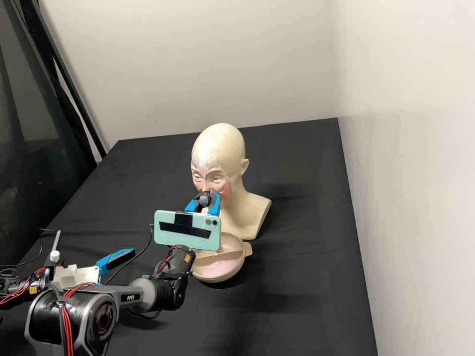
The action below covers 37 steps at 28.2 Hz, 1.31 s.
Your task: Feed the grandma with a spoon
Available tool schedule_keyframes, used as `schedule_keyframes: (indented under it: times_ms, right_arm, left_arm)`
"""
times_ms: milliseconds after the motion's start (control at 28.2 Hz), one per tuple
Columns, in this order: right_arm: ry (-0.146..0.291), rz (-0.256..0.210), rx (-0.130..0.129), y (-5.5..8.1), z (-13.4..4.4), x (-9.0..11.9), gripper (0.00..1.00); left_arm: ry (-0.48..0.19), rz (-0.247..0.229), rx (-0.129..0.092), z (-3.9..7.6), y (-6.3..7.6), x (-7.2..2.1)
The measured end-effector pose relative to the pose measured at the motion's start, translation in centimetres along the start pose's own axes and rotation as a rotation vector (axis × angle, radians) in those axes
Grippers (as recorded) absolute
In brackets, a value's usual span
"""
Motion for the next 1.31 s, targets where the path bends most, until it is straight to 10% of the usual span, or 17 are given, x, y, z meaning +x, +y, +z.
schedule_keyframes:
  times_ms: [1311]
  right_arm:
    - [0.018, -0.043, -0.035, -1.3, -1.2, 0.9, 0.00]
  left_arm:
    - [0.002, -0.007, 0.000, -0.1, -0.2, 0.32]
